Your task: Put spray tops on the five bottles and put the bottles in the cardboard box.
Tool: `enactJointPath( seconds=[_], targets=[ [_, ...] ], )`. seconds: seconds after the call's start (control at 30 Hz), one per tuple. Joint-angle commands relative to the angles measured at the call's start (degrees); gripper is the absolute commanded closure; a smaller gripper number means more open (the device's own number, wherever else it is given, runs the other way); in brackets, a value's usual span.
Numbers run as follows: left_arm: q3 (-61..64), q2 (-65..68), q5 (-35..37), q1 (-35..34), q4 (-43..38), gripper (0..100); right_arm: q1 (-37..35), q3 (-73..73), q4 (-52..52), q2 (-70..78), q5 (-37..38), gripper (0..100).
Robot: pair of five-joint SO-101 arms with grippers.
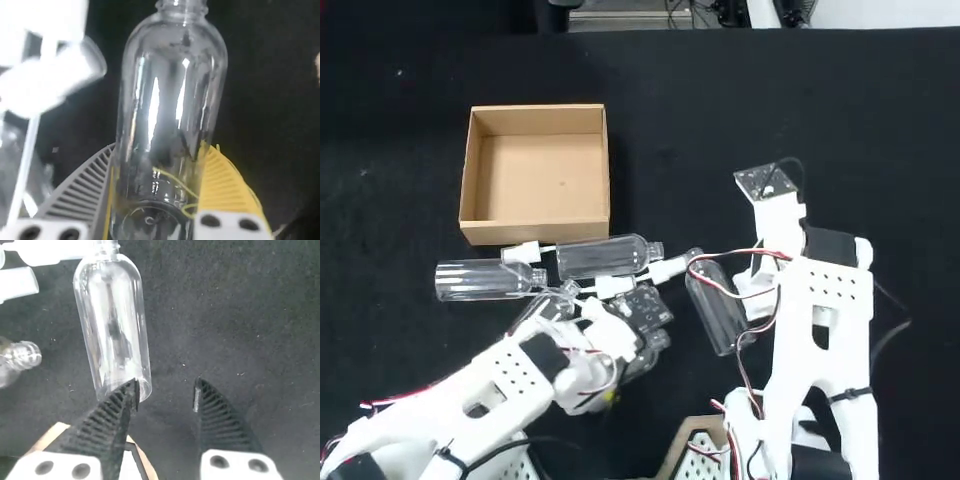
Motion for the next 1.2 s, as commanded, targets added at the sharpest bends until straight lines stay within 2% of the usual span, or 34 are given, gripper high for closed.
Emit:
enactJointPath(
  seconds=[0.0, 0.07, 0.2, 0.3, 0.53, 0.77, 0.83, 0.97, 1.1, 1.17],
  targets=[
    [-4.8, -0.5, -6.2, -3.1, 8.4, 93, -0.7, -2.9, 0.4, -2.5, -0.3, 84.2],
    [-4.8, 0.0, -6.9, -3.7, 9.1, 88, -0.7, -3.0, 0.4, -2.5, -0.3, 84.2],
    [-3.3, -0.2, -7.0, -3.7, 8.9, 70, -0.7, -3.0, 0.4, -2.5, -0.3, 84.2],
    [-5.0, -0.4, -7.0, -3.7, 9.1, 65, -0.7, -2.9, 0.4, -2.5, -0.3, 84.1],
    [-8.9, 0.3, -6.7, -3.7, 8.4, 67, -0.7, -2.9, 0.4, -2.5, -0.3, 84.1],
    [-3.5, 0.3, -6.6, -3.7, 5.7, 68, -0.7, -3.0, 0.4, -2.5, -0.3, 84.2],
    [-3.0, 0.2, -6.9, -3.7, 6.1, 74, -0.8, -3.3, 0.4, -2.5, -0.3, 84.2],
    [-1.9, -0.4, -6.6, -3.3, 5.6, 97, -2.3, -4.4, 0.9, -2.5, -0.3, 84.2],
    [-3.9, -0.7, -4.0, -3.7, 6.3, 96, -6.5, -7.8, 4.0, -2.6, -0.3, 83.9],
    [-7.5, -2.1, -3.6, -4.8, 9.9, 97, -8.5, -10.8, 4.8, -2.6, -0.3, 84.1]
  ],
)
